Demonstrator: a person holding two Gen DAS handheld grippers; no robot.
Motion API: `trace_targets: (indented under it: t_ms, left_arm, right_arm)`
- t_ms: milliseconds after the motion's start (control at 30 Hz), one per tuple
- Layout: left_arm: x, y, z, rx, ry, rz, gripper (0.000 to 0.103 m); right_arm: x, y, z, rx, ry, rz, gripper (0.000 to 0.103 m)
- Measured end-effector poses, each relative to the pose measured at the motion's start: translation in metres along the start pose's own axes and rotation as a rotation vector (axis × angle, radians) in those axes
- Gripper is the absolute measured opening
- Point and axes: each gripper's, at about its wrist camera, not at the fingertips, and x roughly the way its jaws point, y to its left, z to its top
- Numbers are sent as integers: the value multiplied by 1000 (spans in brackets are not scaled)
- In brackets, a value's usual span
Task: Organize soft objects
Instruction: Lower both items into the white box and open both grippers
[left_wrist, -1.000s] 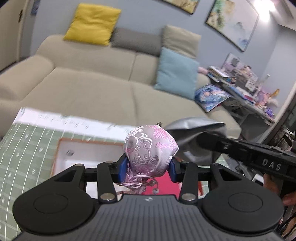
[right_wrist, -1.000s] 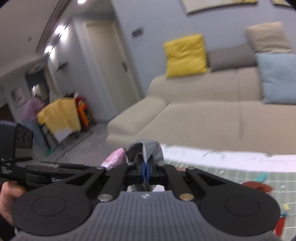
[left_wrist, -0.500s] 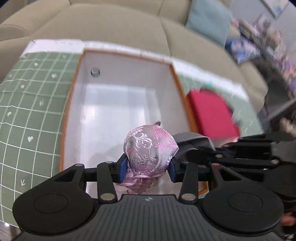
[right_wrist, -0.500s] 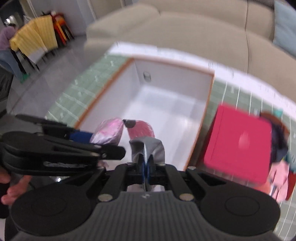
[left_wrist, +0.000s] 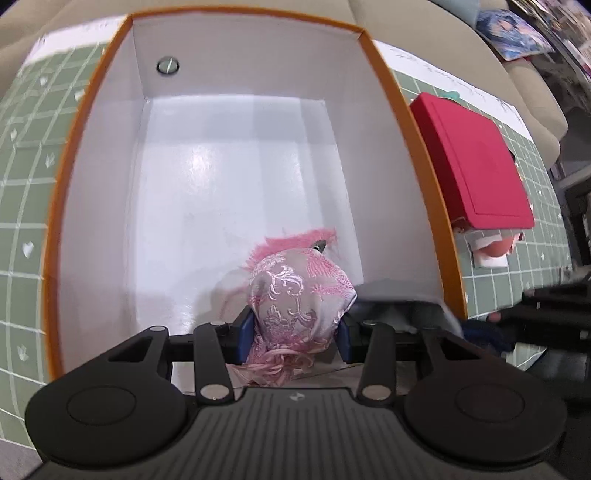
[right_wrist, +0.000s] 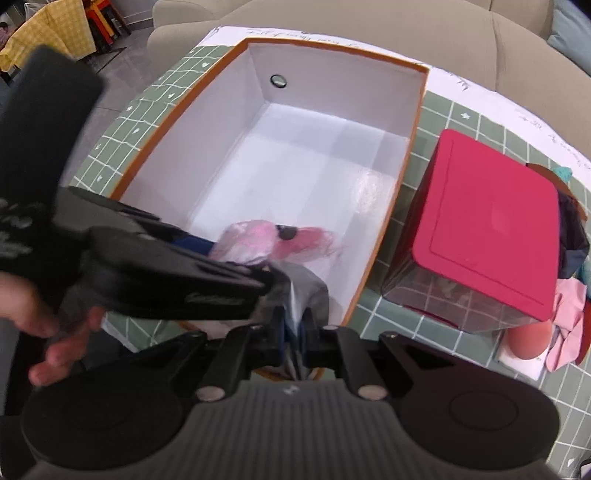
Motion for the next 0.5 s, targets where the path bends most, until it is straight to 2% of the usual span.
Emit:
trace_targets:
  t_ms: [167,367,500]
  left_arm:
    - [13,3,-1,-22,39,-2,50]
    - [19,11,-5,-68,45,-21,50]
    - [23,11,-5,-56,48,19,57]
  right_arm:
    - [7,3,2,-19,20,-36,8]
    - [9,4,2,-15,21,-49,11]
    - [7,5,2,-2,21,-71,24]
